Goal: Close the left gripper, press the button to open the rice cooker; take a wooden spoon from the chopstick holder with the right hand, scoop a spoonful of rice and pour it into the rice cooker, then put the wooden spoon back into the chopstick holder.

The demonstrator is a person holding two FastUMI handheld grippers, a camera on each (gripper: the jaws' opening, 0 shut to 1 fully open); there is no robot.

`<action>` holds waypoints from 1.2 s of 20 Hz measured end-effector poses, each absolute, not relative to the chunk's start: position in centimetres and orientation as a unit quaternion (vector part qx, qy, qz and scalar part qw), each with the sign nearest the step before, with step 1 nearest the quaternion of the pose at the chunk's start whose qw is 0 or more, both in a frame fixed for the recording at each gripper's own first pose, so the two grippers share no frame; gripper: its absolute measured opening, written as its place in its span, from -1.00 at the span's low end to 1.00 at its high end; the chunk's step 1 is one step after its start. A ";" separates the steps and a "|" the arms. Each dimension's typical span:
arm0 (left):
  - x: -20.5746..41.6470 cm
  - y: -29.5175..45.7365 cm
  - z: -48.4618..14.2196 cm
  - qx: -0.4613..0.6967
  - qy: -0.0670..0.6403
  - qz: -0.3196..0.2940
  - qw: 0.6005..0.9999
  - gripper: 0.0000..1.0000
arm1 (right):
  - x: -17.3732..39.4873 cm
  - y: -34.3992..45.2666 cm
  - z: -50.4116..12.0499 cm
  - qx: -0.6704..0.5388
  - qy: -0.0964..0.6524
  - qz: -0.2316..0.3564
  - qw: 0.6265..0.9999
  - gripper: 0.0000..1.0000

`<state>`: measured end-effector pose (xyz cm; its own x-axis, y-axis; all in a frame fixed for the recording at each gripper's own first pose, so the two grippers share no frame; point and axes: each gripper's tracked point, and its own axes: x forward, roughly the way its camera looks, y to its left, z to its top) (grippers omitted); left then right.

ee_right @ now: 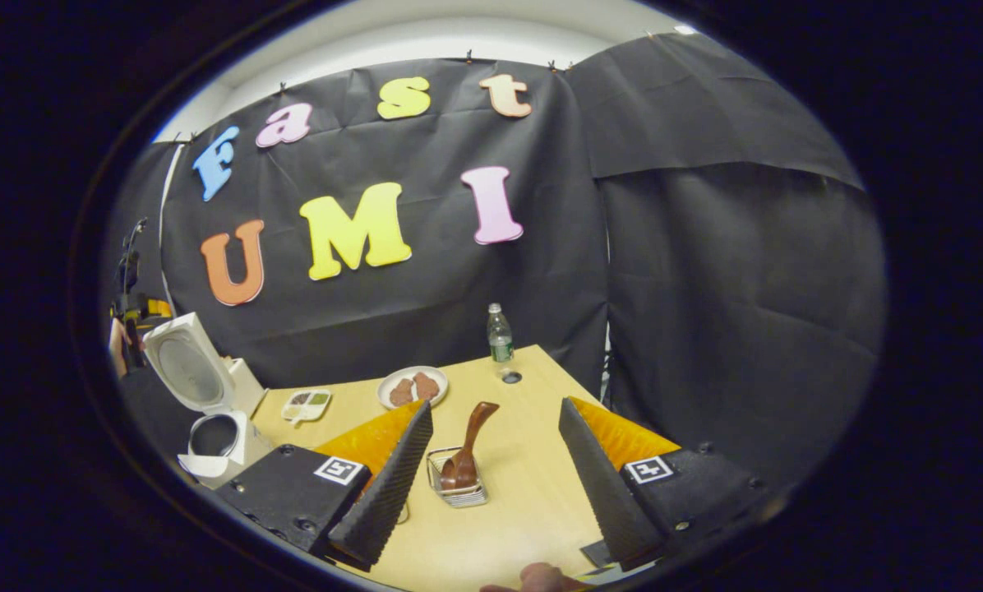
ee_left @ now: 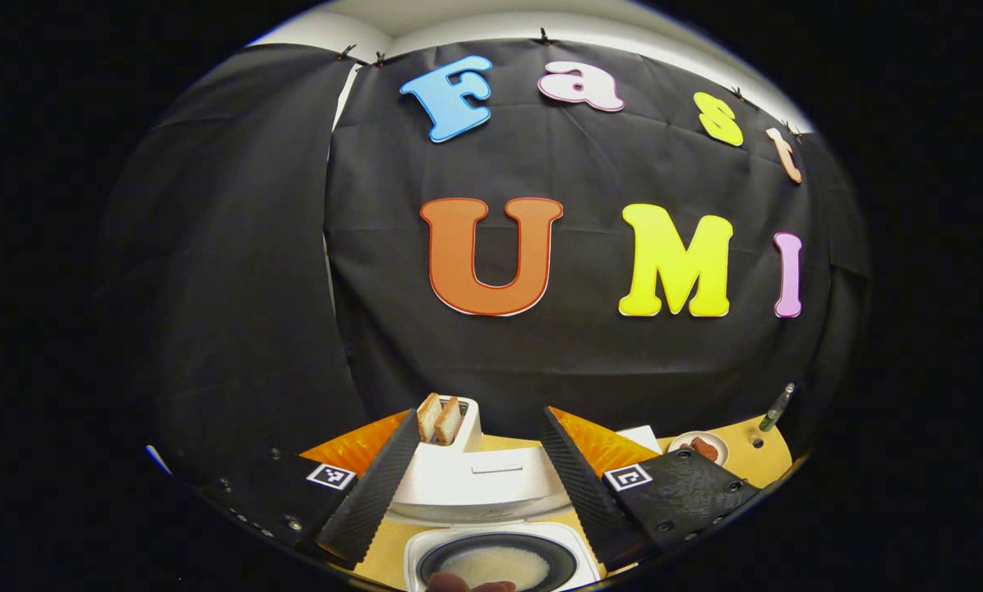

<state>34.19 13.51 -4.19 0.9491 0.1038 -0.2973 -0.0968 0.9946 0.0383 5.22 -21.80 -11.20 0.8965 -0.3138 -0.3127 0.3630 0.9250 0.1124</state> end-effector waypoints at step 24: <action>15.2 9.3 -20.2 -0.045 0.405 0.037 0.912 0.94 | 9.5 -10.3 -14.6 0.073 0.201 0.002 0.977 1.00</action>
